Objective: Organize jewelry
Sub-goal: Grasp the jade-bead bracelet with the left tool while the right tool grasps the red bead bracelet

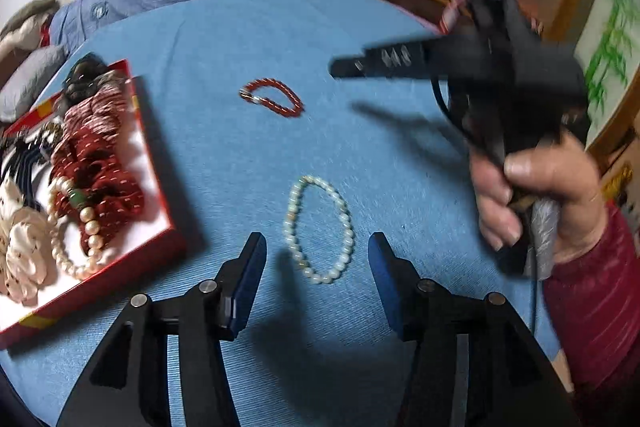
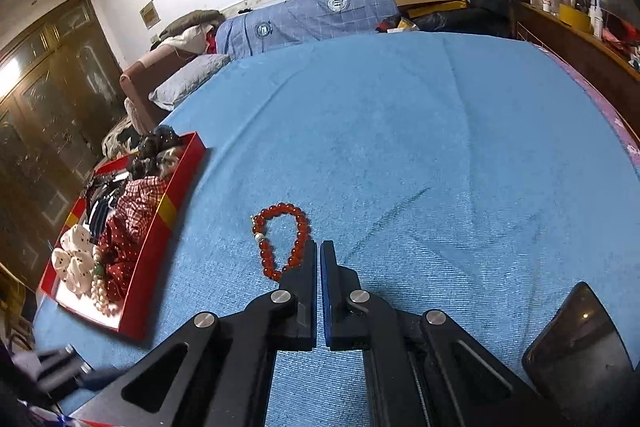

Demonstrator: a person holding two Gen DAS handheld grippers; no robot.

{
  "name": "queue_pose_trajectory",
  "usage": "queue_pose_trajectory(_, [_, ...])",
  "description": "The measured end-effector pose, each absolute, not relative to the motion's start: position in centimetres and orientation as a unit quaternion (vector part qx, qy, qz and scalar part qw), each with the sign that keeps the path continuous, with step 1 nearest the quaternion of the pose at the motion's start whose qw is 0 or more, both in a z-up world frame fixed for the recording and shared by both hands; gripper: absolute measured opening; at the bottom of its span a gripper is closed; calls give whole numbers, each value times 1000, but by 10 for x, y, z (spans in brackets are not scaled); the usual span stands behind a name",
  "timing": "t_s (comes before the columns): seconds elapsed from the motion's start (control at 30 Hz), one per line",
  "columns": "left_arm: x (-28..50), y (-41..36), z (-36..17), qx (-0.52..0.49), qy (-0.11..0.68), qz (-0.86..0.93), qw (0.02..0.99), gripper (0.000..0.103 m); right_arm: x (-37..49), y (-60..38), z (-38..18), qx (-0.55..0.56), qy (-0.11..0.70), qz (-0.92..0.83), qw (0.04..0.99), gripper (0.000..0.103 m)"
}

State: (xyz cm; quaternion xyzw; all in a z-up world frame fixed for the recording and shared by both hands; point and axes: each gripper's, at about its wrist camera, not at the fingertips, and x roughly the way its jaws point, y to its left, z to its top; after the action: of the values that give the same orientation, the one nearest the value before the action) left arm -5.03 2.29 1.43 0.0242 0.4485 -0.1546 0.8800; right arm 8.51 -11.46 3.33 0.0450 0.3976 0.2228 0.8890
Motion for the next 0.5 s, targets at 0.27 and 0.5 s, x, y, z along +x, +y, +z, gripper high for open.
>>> queue_pose_trajectory(0.27, [-40,3,0,72,443,-108,887,11,84,-114,36,46,392,226,891,3])
queue_pose_trajectory(0.5, [-10,34,2,-27,452,-110,885,5,91,-107,26,44,417,231,878,15])
